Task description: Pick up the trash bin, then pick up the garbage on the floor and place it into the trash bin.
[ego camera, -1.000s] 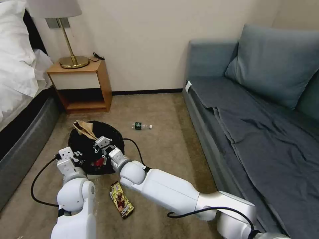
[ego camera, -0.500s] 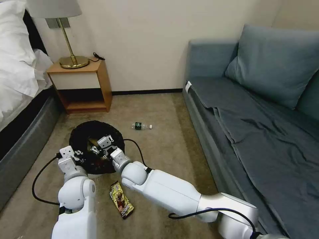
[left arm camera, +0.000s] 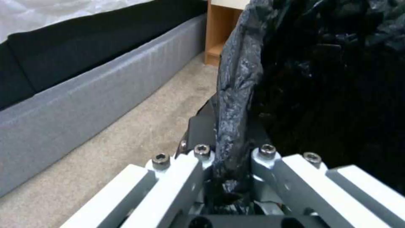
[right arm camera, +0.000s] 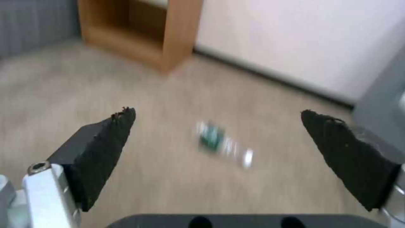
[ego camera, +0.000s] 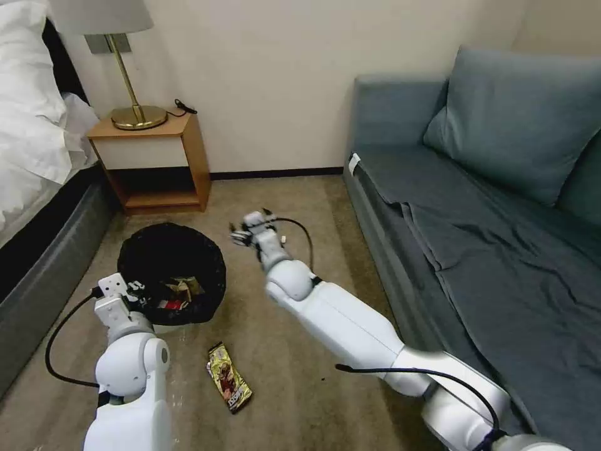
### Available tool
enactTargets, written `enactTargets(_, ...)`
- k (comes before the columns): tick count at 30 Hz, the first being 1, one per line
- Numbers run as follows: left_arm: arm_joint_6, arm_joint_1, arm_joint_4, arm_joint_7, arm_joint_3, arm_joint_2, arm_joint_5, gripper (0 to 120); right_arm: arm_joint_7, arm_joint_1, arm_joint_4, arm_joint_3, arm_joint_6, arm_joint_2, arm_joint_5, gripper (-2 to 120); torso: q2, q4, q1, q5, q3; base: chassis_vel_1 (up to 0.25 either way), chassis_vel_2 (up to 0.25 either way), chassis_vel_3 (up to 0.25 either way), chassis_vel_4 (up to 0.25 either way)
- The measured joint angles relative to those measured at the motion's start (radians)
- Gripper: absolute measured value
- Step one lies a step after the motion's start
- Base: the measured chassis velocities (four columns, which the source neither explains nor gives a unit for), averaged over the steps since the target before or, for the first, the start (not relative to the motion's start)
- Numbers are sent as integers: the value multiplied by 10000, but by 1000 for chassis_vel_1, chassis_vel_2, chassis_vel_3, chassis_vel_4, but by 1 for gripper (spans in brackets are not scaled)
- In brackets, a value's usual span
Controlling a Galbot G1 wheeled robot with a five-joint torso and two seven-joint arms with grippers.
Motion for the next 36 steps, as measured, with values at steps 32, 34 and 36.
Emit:
enactTargets(32,-21,109,-1,81,8,-430,474,4,-4101,-1136,-1096,-4255,377,-409,1310,100,0,-2,0,-1,-1,0,0,0,0)
enactTargets(34,-35,120,-1,92,-2,-444,574,4,-4295,-1066,-1291,-4499,280,-219,1370,100,0,-2,0,2,-1,0,0,0,0)
enactTargets(36,-48,141,-1,95,-4,-445,616,4,-4403,-1019,-1382,-4600,247,-142,1377,100,0,-2,0,1,-1,0,0,0,0)
